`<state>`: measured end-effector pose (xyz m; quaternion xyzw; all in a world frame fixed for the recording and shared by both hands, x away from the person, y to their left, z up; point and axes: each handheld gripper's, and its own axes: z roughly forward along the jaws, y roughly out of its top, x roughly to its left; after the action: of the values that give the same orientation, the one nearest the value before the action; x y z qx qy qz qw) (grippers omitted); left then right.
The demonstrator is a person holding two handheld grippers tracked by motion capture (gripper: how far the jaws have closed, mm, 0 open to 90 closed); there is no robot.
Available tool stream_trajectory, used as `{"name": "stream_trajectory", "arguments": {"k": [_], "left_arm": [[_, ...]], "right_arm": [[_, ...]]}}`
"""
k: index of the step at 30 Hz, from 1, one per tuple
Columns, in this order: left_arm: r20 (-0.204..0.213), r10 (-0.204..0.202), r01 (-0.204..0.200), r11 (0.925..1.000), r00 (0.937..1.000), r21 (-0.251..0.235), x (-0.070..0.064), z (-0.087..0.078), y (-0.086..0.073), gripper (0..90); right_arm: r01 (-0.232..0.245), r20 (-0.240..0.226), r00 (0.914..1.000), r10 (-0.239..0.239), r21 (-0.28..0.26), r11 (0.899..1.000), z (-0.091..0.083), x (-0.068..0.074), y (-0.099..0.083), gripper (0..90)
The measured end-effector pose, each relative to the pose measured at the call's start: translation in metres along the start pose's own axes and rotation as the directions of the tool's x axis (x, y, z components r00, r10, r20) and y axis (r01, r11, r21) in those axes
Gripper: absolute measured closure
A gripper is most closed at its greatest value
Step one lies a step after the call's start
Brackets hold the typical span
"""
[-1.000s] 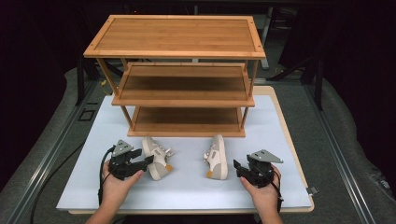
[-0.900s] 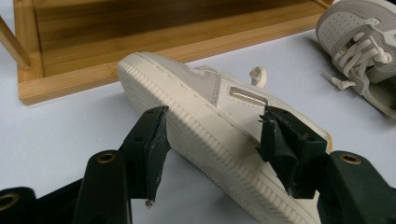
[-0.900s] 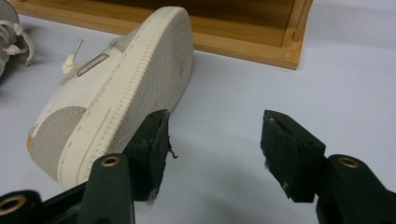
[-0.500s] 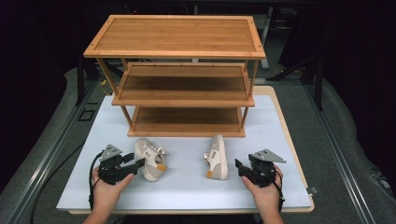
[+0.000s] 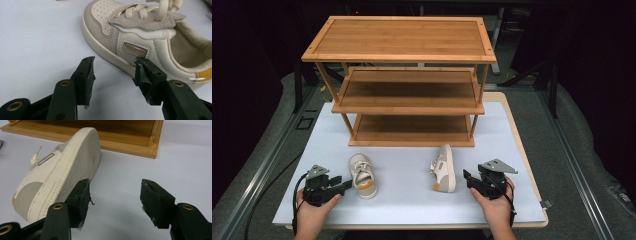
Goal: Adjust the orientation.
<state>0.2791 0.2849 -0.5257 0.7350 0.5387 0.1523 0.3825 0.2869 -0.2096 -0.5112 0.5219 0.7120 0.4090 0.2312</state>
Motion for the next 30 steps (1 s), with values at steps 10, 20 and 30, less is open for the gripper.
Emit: {"name": "stream_trajectory", "arguments": {"k": [10, 20, 30], "left_arm": [[0.028, -0.016, 0.019, 0.9927, 0.9995, -0.119, -0.010, -0.020, 0.009, 47.1], [0.043, 0.014, -0.012, 0.9983, 0.9990, -0.057, -0.028, 0.003, 0.017, 45.5], [0.030, 0.013, -0.012, 0.9995, 0.9995, -0.029, -0.024, 0.011, 0.020, 53.6]], "right_arm": [[-0.008, -0.002, 1.0000, 0.008, -0.005, 1.000, 0.000, -0.002, 0.000, 40.8], [-0.009, -0.006, 0.9999, 0.009, -0.004, 1.000, 0.000, 0.000, 0.000, 40.8], [-0.004, -0.005, 1.0000, 0.004, -0.016, 1.000, 0.000, 0.003, 0.002, 40.9]]}}
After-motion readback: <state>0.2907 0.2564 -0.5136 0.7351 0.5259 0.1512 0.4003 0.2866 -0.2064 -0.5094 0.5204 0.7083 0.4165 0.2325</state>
